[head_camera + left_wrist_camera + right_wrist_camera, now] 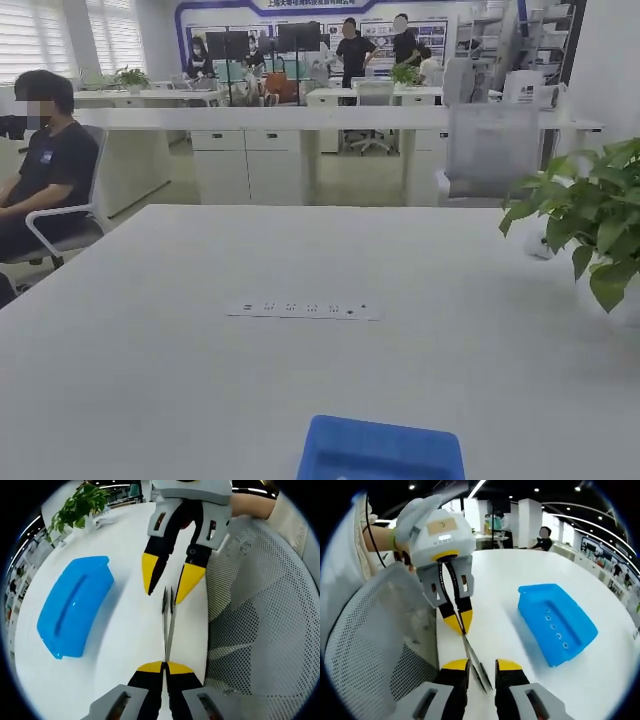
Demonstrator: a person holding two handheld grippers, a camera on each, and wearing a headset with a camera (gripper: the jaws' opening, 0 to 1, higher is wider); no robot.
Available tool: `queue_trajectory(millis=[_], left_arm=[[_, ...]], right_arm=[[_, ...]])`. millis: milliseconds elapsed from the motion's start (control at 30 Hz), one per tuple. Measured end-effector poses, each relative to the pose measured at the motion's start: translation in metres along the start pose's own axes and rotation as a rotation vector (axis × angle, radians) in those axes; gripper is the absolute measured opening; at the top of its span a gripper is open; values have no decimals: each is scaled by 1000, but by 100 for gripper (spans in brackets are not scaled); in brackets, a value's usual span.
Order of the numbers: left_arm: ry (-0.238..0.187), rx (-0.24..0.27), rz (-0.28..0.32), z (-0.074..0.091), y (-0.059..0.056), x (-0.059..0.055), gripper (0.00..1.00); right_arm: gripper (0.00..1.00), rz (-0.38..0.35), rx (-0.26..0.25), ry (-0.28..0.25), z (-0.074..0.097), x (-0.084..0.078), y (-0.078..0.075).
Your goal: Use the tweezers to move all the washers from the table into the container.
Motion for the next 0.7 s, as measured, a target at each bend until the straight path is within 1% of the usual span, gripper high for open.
queue_trajectory(millis=[33, 133, 233, 300, 367, 467, 567, 633, 667, 700], left_arm=[[2, 1, 7, 0, 0, -1, 0], [10, 12, 21, 4, 1, -5, 0], [-9, 30, 54, 10, 3, -7, 7], [-24, 42, 88, 14, 5, -11, 9], [-41, 65, 132, 19, 9, -16, 11], [-90, 96, 235, 30, 15, -27, 15], [-144, 121, 326, 40, 21, -34, 20], [-183, 154, 393, 49, 28, -42, 22], [-211, 176, 435, 55, 32, -45, 23], [-234, 193, 463, 59, 35, -47, 23]], right_arm=[[17, -11, -15, -8, 4, 0, -3], [20, -47, -36, -23, 14, -2, -8], [23, -81, -49, -33, 23, -3, -12], [23, -97, -64, -49, 29, -3, -15], [24, -116, -68, -61, 32, -3, -17], [25, -140, -81, -74, 39, -6, -20], [26, -163, -96, -80, 45, -10, -23], [26, -187, -98, -89, 50, -13, -25], [27, -198, -107, -96, 52, -15, -27], [27, -207, -110, -100, 54, -16, -28]])
Point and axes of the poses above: the centre of the closed fingertips' face, and the gripper's own axes: z roughly backward along the fingers, y roughly to its left, x roughly out of its top, the point moved 1 cm from there along z, roughly backward along the fingers, and after that the axes turned 10 degrees about y, right-handed, at the moved point
